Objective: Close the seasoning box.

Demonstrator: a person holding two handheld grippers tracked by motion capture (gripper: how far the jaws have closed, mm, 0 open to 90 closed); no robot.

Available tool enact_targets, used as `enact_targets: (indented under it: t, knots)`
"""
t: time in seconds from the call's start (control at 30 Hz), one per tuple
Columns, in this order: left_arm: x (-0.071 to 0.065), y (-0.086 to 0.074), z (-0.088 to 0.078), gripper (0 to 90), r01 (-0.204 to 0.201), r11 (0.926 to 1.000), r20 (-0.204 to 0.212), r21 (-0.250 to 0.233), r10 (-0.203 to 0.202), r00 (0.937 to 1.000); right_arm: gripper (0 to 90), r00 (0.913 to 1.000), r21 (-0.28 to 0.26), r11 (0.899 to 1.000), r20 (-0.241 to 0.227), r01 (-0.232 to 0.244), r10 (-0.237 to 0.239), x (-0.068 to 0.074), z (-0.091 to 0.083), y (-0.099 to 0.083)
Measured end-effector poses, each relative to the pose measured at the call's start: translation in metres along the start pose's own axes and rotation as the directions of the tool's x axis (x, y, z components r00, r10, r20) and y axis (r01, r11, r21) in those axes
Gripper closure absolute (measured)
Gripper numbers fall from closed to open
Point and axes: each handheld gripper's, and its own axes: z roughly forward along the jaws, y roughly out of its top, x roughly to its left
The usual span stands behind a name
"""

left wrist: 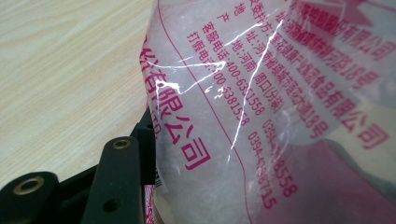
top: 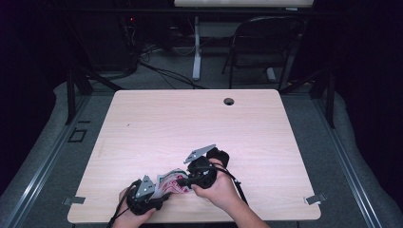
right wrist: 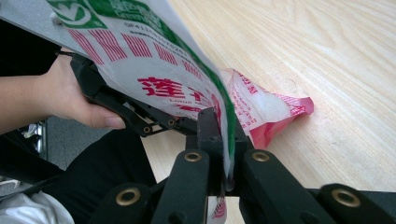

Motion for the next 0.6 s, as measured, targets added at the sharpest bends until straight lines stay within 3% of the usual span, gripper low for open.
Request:
enact_targets:
  t: [0.6]
  knots:
    - [-0.004, 0.013, -0.012, 53.2, -0.039, 0.9992, -0.069, -0.013, 0.038, 0.9969, 90.0, 0.9994, -0.046, 0.998, 0.01, 0.033, -0.032, 0.005, -0.012, 0.003]
